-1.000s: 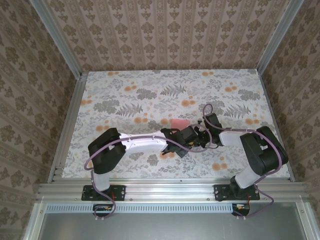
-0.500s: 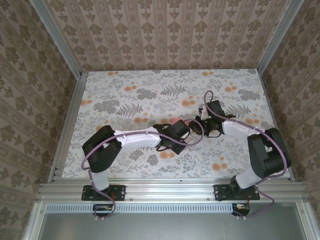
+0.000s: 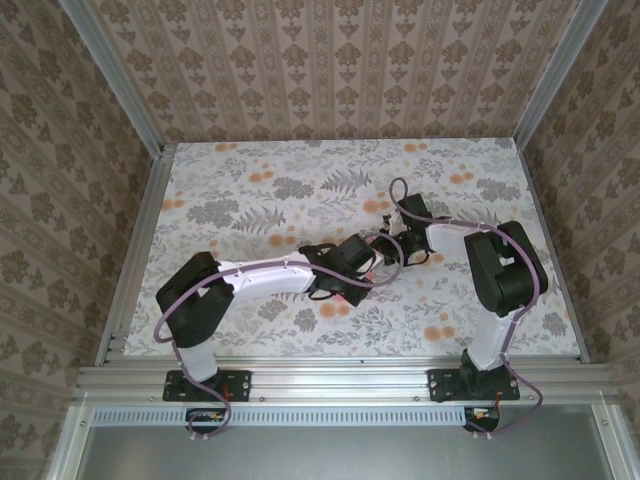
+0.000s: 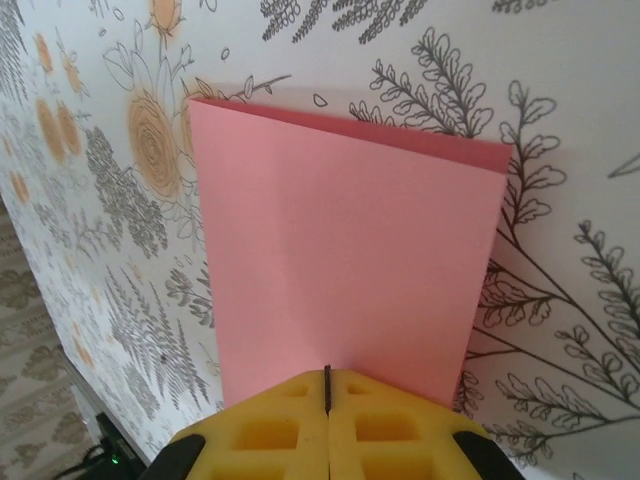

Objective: Fold a paper plane with a square sheet of paper (pick it up from the middle)
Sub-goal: Third fold the triangle at the center of the table.

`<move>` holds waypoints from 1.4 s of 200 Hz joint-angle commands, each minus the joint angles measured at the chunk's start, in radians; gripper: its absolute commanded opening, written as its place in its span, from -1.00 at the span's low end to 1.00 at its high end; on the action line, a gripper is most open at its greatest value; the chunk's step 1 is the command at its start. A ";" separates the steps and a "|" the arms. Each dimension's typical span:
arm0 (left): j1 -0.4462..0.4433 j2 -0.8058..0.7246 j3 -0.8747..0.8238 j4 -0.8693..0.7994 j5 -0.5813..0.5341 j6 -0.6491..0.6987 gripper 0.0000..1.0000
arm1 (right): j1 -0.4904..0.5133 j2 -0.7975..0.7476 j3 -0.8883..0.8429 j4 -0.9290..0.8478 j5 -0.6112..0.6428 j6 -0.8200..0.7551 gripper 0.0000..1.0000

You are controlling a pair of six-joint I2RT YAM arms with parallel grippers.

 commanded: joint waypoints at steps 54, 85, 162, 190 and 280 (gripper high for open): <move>0.090 -0.017 0.002 0.019 0.155 -0.014 -1.00 | -0.005 0.101 0.128 -0.273 0.002 -0.325 -0.85; 0.133 0.002 0.008 0.029 0.215 -0.006 -1.00 | -0.005 0.117 0.155 -0.310 -0.007 -0.390 -0.86; 0.195 0.072 0.056 0.011 0.264 0.045 -1.00 | -0.005 0.149 0.206 -0.382 -0.047 -0.478 -0.86; 0.209 0.079 0.056 0.022 0.266 0.056 -1.00 | -0.004 0.154 0.217 -0.399 -0.052 -0.498 -0.85; 0.235 0.112 0.059 0.017 0.267 0.090 -1.00 | -0.011 0.152 0.232 -0.410 -0.046 -0.495 -0.85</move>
